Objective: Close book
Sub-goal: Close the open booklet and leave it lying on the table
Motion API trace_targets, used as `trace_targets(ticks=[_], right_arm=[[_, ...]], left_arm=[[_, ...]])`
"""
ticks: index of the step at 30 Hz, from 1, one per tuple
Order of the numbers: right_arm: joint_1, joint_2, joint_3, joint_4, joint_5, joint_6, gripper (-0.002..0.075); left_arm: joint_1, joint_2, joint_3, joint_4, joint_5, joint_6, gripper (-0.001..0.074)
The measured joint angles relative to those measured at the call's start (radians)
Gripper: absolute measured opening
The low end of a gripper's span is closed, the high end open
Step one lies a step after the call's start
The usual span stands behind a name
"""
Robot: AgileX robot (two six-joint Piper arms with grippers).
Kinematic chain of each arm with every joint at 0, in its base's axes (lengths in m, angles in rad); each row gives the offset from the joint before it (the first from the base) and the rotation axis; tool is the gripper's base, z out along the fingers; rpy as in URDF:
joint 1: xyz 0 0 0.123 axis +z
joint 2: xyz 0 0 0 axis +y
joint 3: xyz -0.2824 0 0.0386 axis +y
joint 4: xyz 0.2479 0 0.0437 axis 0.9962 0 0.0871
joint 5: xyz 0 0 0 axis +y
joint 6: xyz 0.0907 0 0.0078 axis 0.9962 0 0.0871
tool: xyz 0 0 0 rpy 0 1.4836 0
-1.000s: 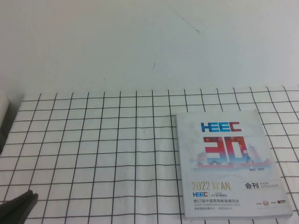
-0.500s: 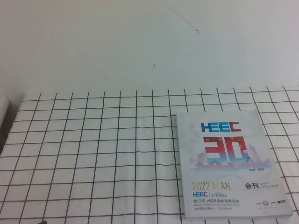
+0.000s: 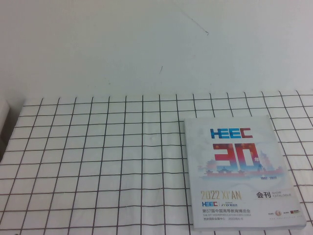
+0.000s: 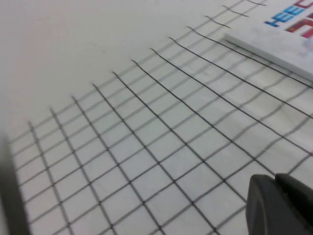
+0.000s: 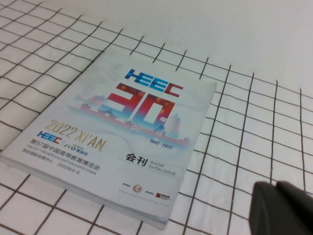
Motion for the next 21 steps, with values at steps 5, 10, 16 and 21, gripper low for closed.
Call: trace_targets(ticks=[5, 10, 16, 21], right_arm=[[0.000, -0.002, 0.000, 0.000, 0.002, 0.000, -0.0003], [0.000, -0.002, 0.002, 0.000, 0.002, 0.000, -0.0003], [0.000, -0.002, 0.002, 0.000, 0.002, 0.000, -0.0003], [0.000, -0.002, 0.002, 0.000, 0.002, 0.000, -0.0003]], left_arm=[[0.096, -0.094, 0.005, 0.094, -0.024, -0.012, -0.0004], [0.166, -0.100, 0.044, 0.098, -0.061, -0.070, -0.0004], [0.172, -0.100, 0.152, 0.093, -0.175, -0.213, -0.0004], [0.172, -0.100, 0.246, 0.093, -0.241, -0.227, -0.0004]])
